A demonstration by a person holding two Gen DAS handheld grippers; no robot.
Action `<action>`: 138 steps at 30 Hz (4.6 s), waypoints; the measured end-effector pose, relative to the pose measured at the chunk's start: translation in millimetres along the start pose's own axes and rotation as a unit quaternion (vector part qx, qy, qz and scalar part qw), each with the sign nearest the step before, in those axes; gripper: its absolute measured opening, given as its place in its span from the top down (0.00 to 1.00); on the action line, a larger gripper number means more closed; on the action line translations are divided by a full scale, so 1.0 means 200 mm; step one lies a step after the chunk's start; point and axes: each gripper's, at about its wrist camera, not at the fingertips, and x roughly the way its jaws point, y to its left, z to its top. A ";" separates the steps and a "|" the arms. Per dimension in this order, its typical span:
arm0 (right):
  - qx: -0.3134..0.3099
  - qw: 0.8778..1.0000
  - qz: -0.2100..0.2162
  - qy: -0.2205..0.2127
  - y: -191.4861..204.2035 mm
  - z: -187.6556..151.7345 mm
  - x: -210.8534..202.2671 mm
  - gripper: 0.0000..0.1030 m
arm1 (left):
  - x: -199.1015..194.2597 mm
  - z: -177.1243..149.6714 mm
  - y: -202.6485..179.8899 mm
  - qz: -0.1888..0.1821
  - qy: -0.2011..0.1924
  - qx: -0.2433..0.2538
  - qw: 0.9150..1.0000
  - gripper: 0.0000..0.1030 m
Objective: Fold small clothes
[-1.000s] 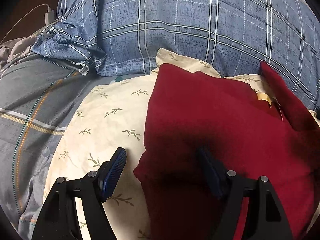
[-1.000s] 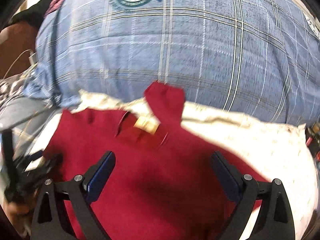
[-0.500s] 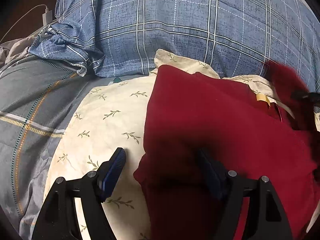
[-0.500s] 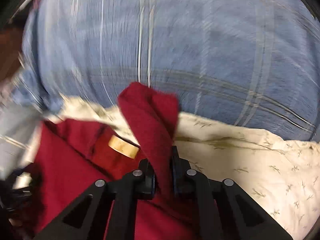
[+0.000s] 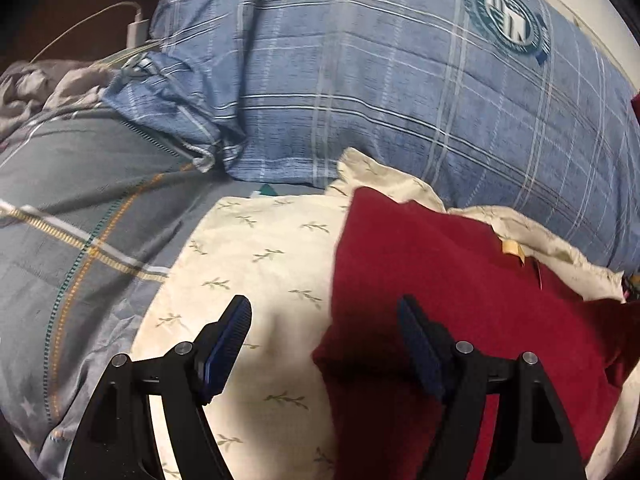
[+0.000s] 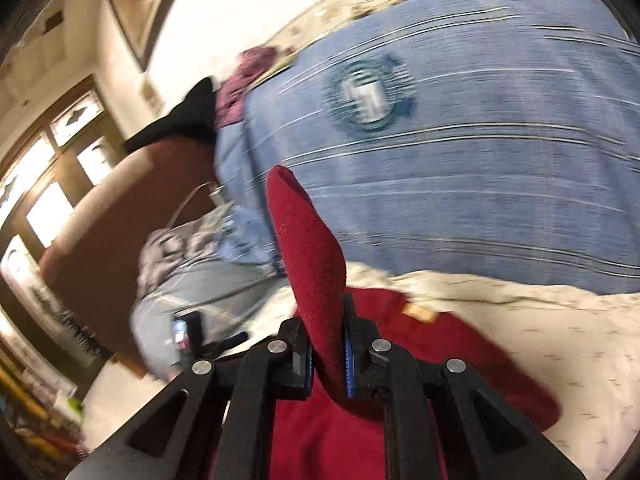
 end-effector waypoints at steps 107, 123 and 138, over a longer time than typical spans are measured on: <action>-0.088 0.977 -0.159 0.113 0.13 -0.60 1.02 0.74 | 0.00 0.03 0.18 0.014 -0.019 -0.073 0.997 0.28; 0.244 0.940 -0.237 0.032 -0.65 -0.73 0.22 0.30 | 0.13 0.01 -0.08 0.020 0.006 0.012 1.000 0.28; 0.161 0.950 -0.267 0.010 -0.57 -0.70 0.03 0.61 | 0.11 -0.04 -0.10 0.020 0.022 0.034 0.999 0.28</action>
